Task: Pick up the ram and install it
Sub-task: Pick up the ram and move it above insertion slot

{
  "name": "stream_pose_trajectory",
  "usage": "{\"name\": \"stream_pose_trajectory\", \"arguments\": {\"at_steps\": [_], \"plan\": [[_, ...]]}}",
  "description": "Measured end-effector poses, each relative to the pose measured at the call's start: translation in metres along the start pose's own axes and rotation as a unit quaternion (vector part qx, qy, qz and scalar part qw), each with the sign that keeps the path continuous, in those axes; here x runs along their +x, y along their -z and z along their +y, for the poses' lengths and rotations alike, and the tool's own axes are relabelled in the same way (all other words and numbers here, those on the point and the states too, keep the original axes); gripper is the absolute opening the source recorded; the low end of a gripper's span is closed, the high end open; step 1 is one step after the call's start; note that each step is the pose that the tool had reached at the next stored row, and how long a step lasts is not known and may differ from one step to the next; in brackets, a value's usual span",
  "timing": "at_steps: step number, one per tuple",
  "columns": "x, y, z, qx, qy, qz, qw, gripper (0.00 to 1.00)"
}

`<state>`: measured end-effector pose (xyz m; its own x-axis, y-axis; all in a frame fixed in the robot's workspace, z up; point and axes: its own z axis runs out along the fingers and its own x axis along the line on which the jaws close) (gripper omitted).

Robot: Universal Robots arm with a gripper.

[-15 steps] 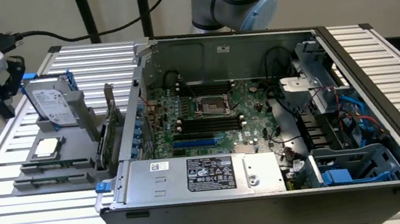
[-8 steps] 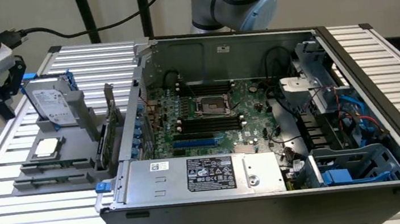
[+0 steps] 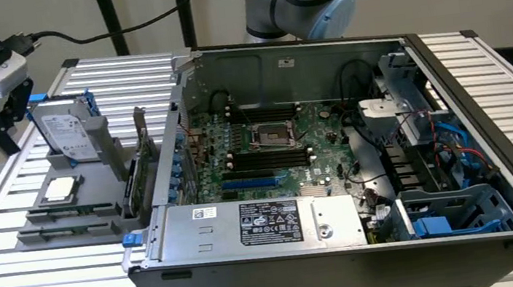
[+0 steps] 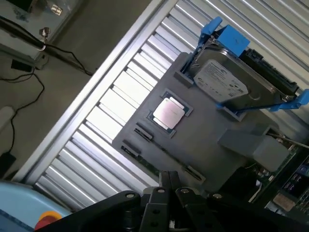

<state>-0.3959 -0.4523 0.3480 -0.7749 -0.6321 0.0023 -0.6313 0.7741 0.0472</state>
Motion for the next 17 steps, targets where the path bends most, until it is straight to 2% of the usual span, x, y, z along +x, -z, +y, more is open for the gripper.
{"name": "stream_pose_trajectory", "arguments": {"at_steps": [4, 8, 13, 17], "plan": [[0.0, -0.0011, -0.0001, 0.0001, 0.037, 0.0017, 0.9993, 0.11], [0.0, -0.0025, 0.0, 0.0003, 0.073, 0.0033, 0.9974, 0.11], [0.0, -0.0047, -0.0002, 0.0005, 0.118, 0.0053, 0.993, 0.11], [0.0, -0.007, -0.0003, 0.0006, 0.154, 0.0069, 0.9881, 0.11]]}}
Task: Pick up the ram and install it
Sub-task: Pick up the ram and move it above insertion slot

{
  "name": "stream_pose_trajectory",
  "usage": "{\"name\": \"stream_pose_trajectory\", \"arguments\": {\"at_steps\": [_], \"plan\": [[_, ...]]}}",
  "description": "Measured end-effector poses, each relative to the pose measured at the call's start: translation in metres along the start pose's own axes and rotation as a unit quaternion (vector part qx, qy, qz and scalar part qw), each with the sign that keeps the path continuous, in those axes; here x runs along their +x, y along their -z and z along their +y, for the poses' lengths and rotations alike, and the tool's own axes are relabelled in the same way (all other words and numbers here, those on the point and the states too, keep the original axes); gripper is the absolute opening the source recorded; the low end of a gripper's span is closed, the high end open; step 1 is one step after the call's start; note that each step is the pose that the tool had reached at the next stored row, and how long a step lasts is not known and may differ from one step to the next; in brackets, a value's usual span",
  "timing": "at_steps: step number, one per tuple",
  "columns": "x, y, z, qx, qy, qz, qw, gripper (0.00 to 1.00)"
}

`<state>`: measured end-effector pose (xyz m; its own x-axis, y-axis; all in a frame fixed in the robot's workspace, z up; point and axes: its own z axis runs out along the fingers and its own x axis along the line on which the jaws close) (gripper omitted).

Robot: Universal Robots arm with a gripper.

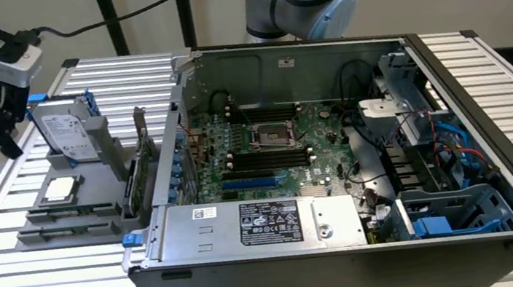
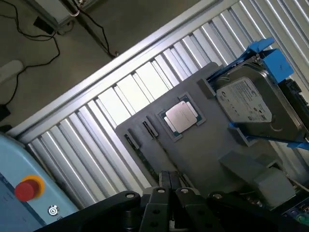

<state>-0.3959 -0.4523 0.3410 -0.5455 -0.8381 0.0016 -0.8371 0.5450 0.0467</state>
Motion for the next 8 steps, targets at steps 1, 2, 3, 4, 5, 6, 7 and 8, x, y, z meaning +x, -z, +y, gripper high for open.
{"name": "stream_pose_trajectory", "arguments": {"at_steps": [1, 2, 3, 4, 5, 6, 7, 8], "plan": [[0.0, -0.0007, -0.0001, 0.0001, 0.01, 0.0004, 1.0, 0.11], [0.0, -0.0013, -0.0001, 0.0001, 0.019, 0.0008, 0.9998, 0.11], [0.0, -0.0018, -0.0001, 0.0001, 0.028, 0.0013, 0.9996, 0.11], [0.0, -0.0024, -0.0001, 0.0002, 0.036, 0.0017, 0.9993, 0.11], [0.0, -0.003, -0.0002, 0.0002, 0.046, 0.002, 0.9989, 0.11], [0.0, -0.0036, -0.0002, 0.0003, 0.055, 0.0024, 0.9985, 0.11], [0.0, -0.0043, -0.0002, 0.0004, 0.064, 0.0028, 0.998, 0.11], [0.0, -0.0049, -0.0003, 0.0005, 0.072, 0.0032, 0.9974, 0.11]]}}
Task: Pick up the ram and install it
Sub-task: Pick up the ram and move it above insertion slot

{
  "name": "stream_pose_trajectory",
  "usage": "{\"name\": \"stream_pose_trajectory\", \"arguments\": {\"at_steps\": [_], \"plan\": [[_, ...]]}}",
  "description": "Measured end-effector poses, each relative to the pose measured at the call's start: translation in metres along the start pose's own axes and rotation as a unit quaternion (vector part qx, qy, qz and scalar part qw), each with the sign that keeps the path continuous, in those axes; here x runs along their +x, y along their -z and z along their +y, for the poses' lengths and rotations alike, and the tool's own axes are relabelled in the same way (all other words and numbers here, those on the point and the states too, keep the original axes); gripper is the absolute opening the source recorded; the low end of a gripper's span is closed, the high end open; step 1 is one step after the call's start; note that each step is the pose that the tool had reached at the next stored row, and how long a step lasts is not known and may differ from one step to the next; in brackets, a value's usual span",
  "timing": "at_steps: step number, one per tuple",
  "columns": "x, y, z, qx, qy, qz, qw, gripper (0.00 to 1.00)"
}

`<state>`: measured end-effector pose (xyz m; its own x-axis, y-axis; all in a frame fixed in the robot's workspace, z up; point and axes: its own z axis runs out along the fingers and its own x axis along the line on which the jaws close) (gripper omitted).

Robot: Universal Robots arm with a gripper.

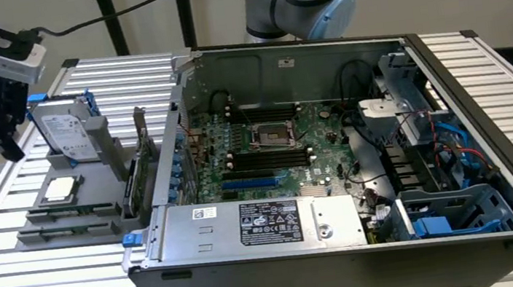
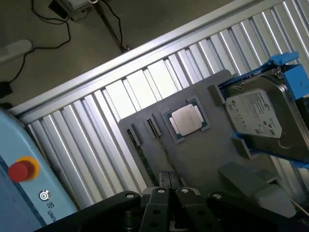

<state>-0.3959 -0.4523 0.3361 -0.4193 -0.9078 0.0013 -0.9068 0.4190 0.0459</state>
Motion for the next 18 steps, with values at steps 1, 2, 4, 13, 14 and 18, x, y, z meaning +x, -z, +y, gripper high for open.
{"name": "stream_pose_trajectory", "arguments": {"at_steps": [1, 2, 4, 13, 14, 18], "plan": [[0.0, -0.0006, -0.0001, 0.0001, 0.007, 0.0004, 1.0, 0.11], [0.0, -0.0012, -0.0002, 0.0001, 0.015, 0.0007, 0.9999, 0.11], [0.0, -0.0025, -0.0005, 0.0002, 0.029, 0.0014, 0.9996, 0.11], [-0.002, -0.0082, -0.0056, 0.0005, 0.074, 0.0038, 0.9973, 0.11], [-0.003, -0.0088, -0.0064, 0.0005, 0.078, 0.0041, 0.9969, 0.11], [-0.004, -0.012, -0.0098, 0.0007, 0.096, 0.0052, 0.9954, 0.11]]}}
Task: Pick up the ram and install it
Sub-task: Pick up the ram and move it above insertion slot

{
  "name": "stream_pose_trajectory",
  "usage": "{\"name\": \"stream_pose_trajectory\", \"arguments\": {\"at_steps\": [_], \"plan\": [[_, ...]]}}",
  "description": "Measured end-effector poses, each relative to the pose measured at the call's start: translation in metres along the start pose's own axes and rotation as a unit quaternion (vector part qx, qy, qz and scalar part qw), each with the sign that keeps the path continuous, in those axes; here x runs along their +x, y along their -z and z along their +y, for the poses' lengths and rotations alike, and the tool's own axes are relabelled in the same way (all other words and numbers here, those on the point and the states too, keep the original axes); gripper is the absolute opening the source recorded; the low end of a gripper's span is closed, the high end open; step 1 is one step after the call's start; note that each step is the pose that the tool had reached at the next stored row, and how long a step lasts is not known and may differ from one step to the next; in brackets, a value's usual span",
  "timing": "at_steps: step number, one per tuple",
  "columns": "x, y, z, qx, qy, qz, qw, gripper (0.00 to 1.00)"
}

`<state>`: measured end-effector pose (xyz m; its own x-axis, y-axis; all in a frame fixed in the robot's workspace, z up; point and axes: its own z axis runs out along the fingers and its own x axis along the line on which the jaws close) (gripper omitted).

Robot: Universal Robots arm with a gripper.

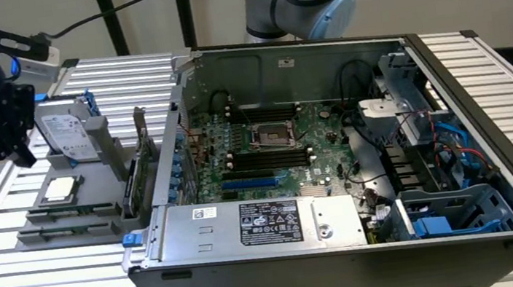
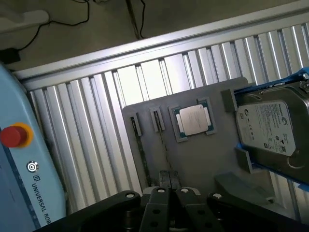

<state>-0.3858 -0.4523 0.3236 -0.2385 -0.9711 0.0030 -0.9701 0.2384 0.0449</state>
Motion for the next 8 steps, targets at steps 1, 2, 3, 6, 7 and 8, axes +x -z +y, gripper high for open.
{"name": "stream_pose_trajectory", "arguments": {"at_steps": [1, 2, 3, 6, 7, 8], "plan": [[-0.0002, -0.0009, -0.0009, 0.0, 0.005, 0.0003, 1.0, 0.11], [-0.0004, -0.0018, -0.0018, 0.0001, 0.009, 0.0006, 1.0, 0.11], [-0.0006, -0.0027, -0.0027, 0.0001, 0.013, 0.0009, 0.9999, 0.11], [-0.0012, -0.0059, -0.0049, 0.0001, 0.026, 0.0016, 0.9996, 0.11], [-0.0013, -0.0072, -0.0053, 0.0001, 0.032, 0.0018, 0.9995, 0.11], [-0.0014, -0.0087, -0.0056, 0.0001, 0.037, 0.0021, 0.9993, 0.11]]}}
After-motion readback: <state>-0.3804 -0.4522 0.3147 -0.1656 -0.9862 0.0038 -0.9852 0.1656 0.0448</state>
